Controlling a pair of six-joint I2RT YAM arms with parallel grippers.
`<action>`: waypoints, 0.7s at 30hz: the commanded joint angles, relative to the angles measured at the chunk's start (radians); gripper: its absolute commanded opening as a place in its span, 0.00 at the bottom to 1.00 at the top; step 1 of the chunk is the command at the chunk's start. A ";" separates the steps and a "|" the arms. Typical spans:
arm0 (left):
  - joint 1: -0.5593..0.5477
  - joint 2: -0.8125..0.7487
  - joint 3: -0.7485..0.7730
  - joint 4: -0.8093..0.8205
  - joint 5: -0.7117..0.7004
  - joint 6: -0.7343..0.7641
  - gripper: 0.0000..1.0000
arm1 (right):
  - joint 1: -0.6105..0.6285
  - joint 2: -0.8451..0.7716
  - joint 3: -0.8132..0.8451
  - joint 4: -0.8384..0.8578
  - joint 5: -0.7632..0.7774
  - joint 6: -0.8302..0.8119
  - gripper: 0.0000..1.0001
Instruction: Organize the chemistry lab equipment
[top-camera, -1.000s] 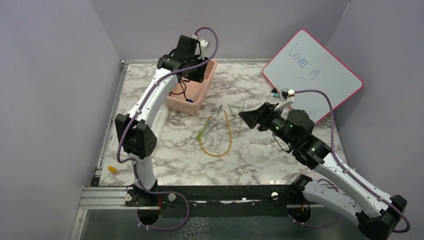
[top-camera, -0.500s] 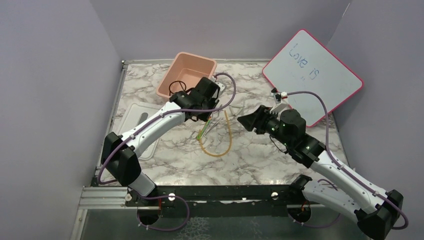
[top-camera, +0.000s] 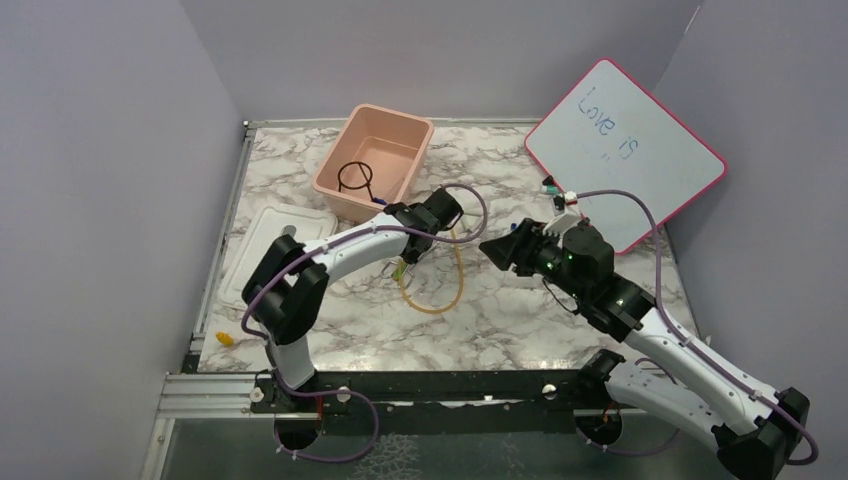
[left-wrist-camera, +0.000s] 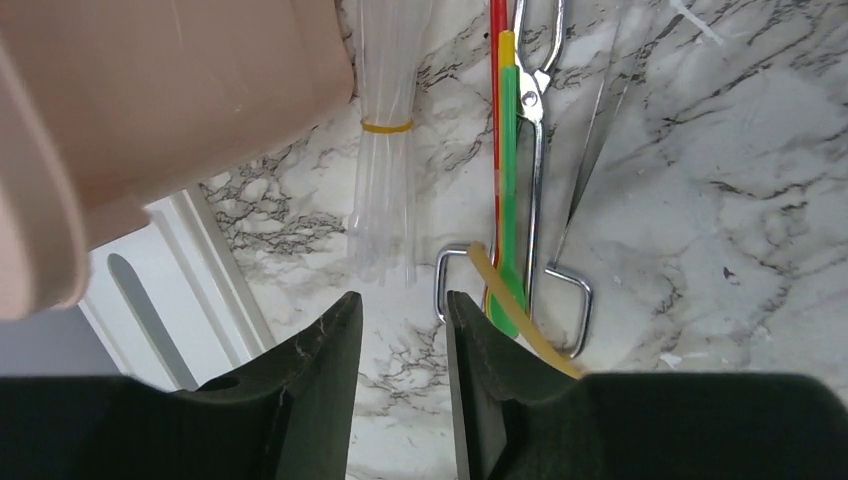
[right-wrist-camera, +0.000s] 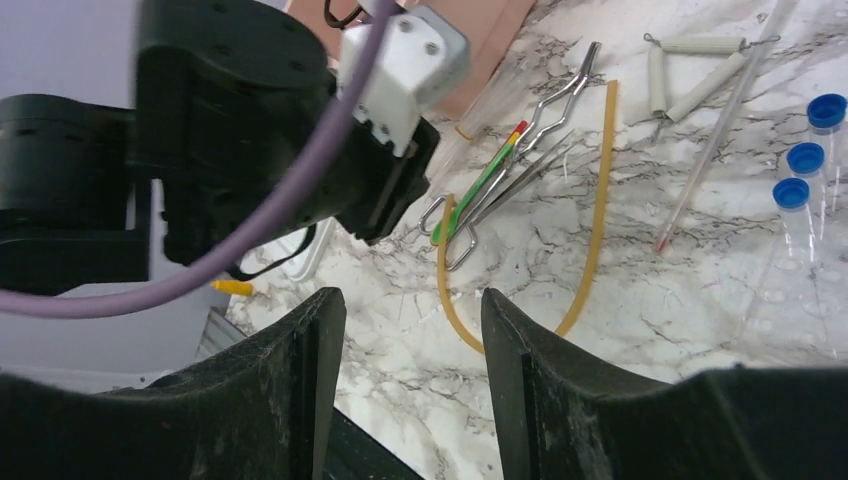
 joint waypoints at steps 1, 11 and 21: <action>-0.011 0.095 0.035 0.037 -0.138 -0.005 0.40 | -0.002 -0.084 0.012 -0.050 0.060 -0.021 0.56; 0.015 0.268 0.145 0.090 -0.150 0.023 0.46 | -0.001 -0.136 -0.011 -0.062 0.082 -0.042 0.57; 0.061 0.288 0.142 0.087 -0.107 0.019 0.43 | -0.002 -0.132 -0.015 -0.063 0.092 -0.032 0.57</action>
